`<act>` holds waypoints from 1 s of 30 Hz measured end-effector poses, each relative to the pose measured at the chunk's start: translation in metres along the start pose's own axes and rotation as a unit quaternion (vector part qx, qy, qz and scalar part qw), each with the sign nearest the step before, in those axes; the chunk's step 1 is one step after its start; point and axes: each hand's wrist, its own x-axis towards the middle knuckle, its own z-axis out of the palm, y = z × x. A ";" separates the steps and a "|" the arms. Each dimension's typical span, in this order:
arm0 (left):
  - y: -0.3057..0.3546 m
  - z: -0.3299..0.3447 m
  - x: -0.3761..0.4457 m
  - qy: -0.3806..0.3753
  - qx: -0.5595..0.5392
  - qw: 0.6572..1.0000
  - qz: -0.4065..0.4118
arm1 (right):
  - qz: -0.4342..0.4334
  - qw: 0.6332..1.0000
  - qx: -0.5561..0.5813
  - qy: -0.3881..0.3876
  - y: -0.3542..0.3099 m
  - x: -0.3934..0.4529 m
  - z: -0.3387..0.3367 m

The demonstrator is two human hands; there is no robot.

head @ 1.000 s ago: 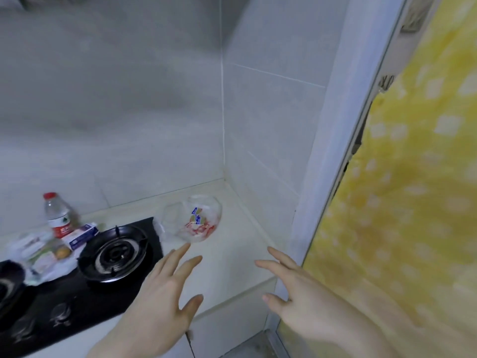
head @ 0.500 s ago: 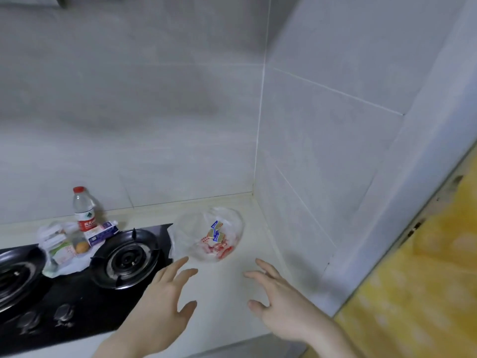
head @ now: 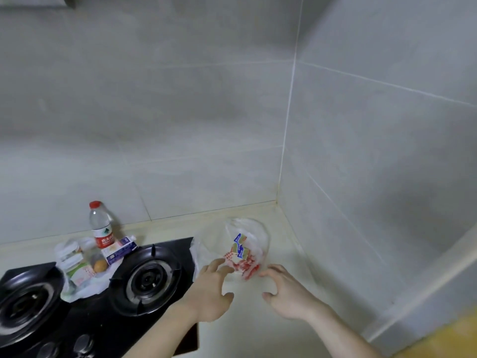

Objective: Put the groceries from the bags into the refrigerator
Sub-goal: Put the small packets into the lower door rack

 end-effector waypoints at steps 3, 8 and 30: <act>-0.015 0.004 0.037 -0.045 -0.014 0.999 -0.010 | 0.029 1.000 -0.006 0.009 0.005 0.027 0.010; -0.028 0.022 0.081 -0.045 -0.079 0.995 -0.045 | 0.082 0.996 -0.008 0.023 0.013 0.057 0.027; -0.086 0.102 0.271 -0.143 -0.009 0.969 -0.201 | 0.148 0.988 -0.036 0.027 0.062 0.128 0.021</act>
